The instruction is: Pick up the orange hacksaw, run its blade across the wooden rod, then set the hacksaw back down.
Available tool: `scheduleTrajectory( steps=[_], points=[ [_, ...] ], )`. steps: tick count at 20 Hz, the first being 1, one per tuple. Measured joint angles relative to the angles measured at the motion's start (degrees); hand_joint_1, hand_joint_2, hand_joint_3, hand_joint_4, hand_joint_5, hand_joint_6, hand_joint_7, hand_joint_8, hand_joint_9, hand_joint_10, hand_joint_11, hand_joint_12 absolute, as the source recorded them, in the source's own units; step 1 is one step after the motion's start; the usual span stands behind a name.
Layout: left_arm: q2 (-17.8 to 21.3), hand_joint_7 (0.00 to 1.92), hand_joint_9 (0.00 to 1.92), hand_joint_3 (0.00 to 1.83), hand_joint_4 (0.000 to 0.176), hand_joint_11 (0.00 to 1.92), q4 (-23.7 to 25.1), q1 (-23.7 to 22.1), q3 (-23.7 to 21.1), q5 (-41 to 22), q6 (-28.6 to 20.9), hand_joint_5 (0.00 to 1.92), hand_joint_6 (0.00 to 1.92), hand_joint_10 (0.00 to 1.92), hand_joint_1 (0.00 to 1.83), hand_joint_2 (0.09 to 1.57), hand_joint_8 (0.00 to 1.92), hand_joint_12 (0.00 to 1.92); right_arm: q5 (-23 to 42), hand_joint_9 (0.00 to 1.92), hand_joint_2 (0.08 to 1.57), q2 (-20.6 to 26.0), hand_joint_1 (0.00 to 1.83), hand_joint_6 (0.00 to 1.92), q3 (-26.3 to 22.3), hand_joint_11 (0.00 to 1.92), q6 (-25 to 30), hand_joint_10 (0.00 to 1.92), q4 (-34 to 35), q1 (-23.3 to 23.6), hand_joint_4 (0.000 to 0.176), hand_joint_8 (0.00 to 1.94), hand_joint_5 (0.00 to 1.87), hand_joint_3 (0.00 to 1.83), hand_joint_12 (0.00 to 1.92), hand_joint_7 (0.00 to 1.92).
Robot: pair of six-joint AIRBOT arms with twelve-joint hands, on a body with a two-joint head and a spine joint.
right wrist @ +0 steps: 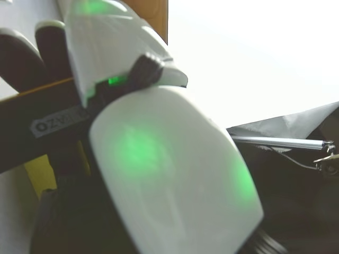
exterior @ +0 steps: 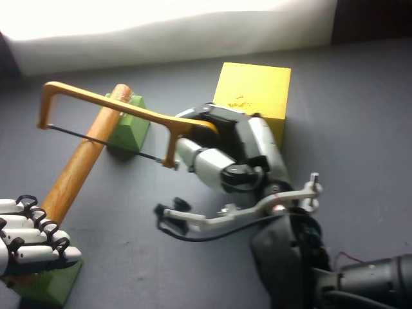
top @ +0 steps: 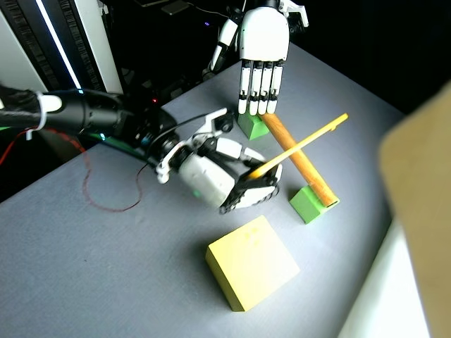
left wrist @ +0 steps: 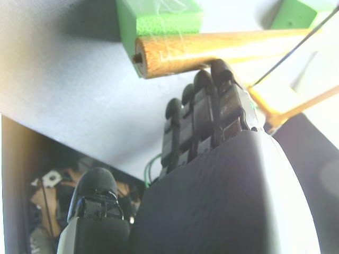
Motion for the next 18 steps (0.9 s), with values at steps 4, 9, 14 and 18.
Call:
scheduleTrajectory(
  steps=[4, 9, 14, 18],
  points=[
    [0.0, 0.14, 0.13, 0.0, 0.0, 0.0, 0.0, 0.0, 0.0, 0.02, 0.02, 0.15, 0.0, 0.0, 0.0, 1.21, 0.0, 0.33, 1.86, 0.94, 1.13, 2.95, 1.26, 0.97, -2.71, 0.86, 0.85, 1.05, -0.7, -2.58, 0.0, 1.11, 0.91, 0.0, 1.33, 0.98],
    [-0.02, 0.15, 0.13, 0.0, 0.0, 0.0, -0.04, 0.0, 0.0, 0.0, 0.02, 0.16, 0.0, 0.0, 0.0, 1.2, 0.0, 0.33, 2.47, 0.99, 1.13, 5.55, 1.24, 0.93, -6.25, 0.88, 0.87, 0.91, -0.98, -3.23, 0.0, 1.11, 0.94, 0.0, 1.3, 1.0],
    [-0.02, 0.13, 0.11, 0.0, 0.0, 0.0, -0.02, 0.0, 0.0, 0.02, 0.02, 0.13, 0.0, 0.0, 0.0, 1.2, 0.0, 0.26, 5.16, 0.99, 1.12, 11.91, 1.24, 0.9, -10.71, 0.88, 1.16, 0.93, -1.7, -1.22, 0.0, 1.09, 0.95, 0.0, 1.3, 1.02],
    [-0.02, 0.14, 0.11, 0.0, 0.0, 0.0, -0.02, 0.0, 0.0, 0.0, 0.0, 0.14, 0.0, 0.0, 0.03, 1.2, 0.0, 0.23, 6.19, 0.97, 1.13, 17.11, 1.27, 0.95, -14.67, 0.87, 2.6, 1.02, -0.85, -1.42, 0.0, 1.09, 0.91, 0.0, 1.32, 1.0]
  ],
)
